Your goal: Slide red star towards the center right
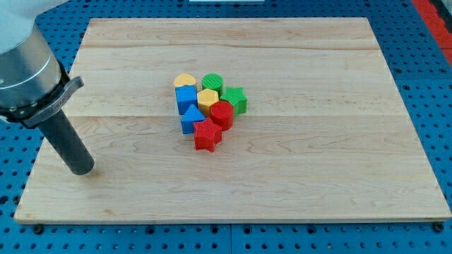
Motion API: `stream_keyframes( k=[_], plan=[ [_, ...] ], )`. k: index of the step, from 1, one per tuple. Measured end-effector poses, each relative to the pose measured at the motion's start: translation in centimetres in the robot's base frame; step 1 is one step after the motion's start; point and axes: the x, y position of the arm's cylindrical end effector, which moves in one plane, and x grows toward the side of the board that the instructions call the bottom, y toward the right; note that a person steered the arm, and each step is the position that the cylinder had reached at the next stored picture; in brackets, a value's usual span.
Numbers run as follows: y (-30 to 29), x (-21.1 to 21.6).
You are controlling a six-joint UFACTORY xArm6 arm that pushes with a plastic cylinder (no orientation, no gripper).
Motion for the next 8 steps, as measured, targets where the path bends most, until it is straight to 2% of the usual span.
stream_keyframes(
  k=[3,4,5,6,8],
  plan=[
    [-1.5,0.0],
    [0.8,0.0],
    [7.6,0.0],
    [9.8,-0.3],
    [15.6,-4.8]
  ],
)
